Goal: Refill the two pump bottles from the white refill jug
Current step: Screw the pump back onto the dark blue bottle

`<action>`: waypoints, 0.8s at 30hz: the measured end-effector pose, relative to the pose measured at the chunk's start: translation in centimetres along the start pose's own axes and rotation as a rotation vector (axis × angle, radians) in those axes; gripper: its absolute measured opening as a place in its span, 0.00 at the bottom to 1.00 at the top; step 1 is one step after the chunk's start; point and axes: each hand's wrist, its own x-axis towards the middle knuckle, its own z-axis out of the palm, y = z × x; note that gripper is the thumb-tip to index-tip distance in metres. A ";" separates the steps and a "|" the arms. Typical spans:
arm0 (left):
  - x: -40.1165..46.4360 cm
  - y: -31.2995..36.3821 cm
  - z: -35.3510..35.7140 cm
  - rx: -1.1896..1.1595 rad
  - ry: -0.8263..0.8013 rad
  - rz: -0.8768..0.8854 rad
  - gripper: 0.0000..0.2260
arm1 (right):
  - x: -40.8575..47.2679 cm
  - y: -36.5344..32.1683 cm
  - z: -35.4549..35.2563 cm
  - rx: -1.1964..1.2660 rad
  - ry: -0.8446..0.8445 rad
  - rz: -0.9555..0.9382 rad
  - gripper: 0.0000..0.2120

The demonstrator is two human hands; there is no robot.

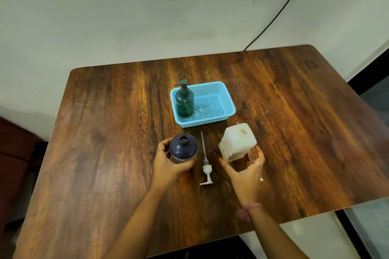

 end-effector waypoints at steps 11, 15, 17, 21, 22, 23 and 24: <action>0.5 -0.5 -0.1 0.033 0.049 0.026 0.34 | -2.7 2.2 -0.5 -0.739 -0.758 -0.518 0.25; 0.6 -0.2 -0.1 0.043 0.060 0.042 0.34 | -1.1 0.8 1.0 -0.979 -0.884 -0.661 0.28; 0.7 0.0 -0.2 0.038 0.059 0.050 0.35 | -0.6 0.6 1.4 -1.008 -0.881 -0.676 0.28; 0.8 0.3 -0.1 0.042 0.077 0.065 0.34 | -0.4 0.5 1.8 -0.987 -0.868 -0.687 0.26; 0.8 0.5 0.0 0.038 0.080 0.068 0.33 | -0.3 0.5 1.9 -0.979 -0.867 -0.682 0.26; 0.9 0.6 0.0 0.036 0.084 0.069 0.33 | -0.1 0.5 2.1 -0.970 -0.865 -0.682 0.26; 0.8 0.7 0.1 0.033 0.083 0.068 0.33 | -0.1 0.5 2.2 -0.963 -0.866 -0.683 0.26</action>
